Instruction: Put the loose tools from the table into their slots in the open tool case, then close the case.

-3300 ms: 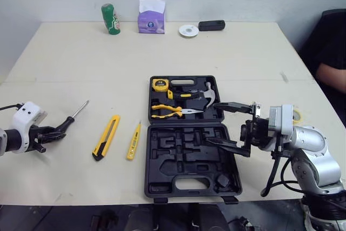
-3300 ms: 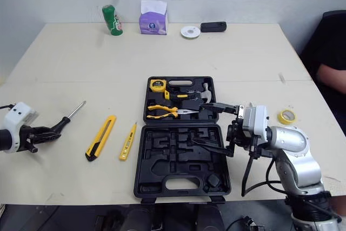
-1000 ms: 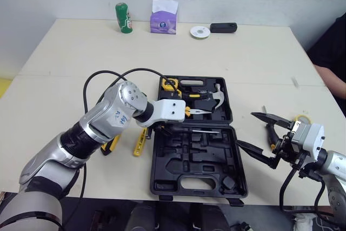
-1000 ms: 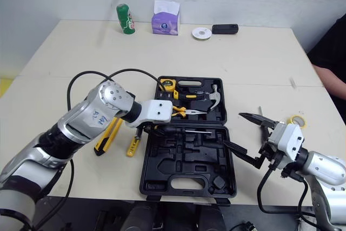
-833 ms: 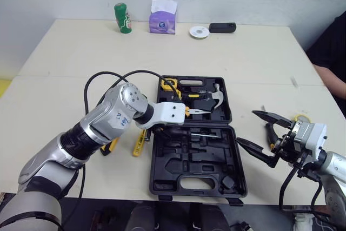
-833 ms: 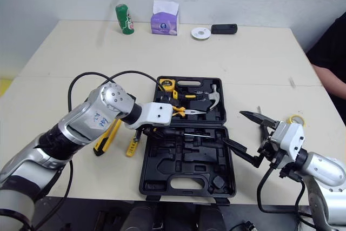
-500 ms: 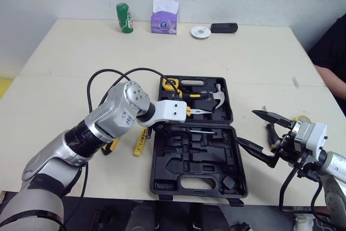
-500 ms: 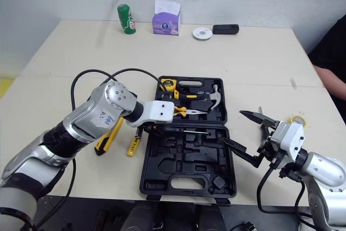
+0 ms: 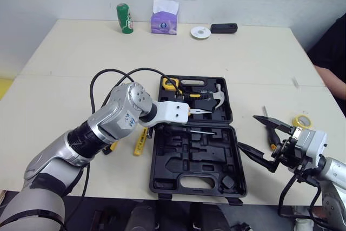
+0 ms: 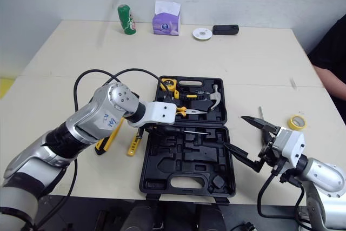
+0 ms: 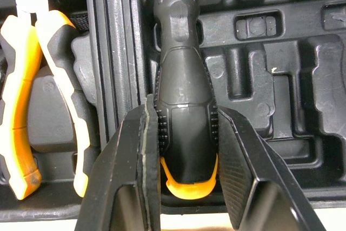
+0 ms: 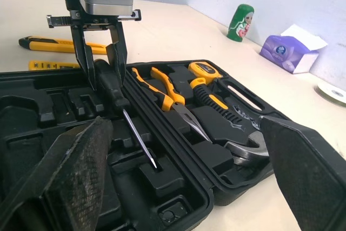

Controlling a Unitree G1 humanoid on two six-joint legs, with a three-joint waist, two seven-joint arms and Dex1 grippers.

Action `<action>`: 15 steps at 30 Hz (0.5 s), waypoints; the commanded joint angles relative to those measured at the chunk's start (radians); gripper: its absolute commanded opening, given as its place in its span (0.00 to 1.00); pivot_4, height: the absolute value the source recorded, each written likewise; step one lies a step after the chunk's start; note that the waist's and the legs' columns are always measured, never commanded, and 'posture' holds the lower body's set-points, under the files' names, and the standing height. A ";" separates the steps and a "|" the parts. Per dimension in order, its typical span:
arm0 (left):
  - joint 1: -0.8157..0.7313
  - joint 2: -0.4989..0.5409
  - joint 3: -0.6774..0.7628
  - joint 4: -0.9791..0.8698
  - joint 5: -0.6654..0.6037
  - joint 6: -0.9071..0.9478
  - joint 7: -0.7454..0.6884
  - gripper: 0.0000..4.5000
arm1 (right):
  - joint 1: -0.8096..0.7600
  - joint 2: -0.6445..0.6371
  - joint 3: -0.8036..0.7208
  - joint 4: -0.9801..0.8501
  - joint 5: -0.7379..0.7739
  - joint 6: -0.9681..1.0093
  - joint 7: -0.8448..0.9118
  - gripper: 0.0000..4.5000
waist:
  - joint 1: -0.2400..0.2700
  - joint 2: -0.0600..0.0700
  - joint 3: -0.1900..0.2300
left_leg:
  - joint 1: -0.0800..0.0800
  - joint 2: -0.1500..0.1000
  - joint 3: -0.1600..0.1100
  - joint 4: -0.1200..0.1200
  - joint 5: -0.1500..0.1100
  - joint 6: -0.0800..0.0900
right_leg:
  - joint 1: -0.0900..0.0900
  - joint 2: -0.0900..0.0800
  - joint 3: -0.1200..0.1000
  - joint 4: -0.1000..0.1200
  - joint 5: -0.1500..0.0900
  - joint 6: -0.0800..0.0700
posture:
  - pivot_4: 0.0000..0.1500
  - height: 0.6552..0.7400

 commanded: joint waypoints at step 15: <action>0.017 -0.063 0.152 -0.151 -0.113 0.016 0.030 0.99 | 0.015 -0.032 -0.018 -0.075 0.031 0.033 -0.002 1.00 | -0.001 0.000 0.000 | 0.000 0.001 -0.001 0.000 0.000 0.000 | 0.000 -0.002 0.001 0.000 0.000 0.000 | 1.00 1.00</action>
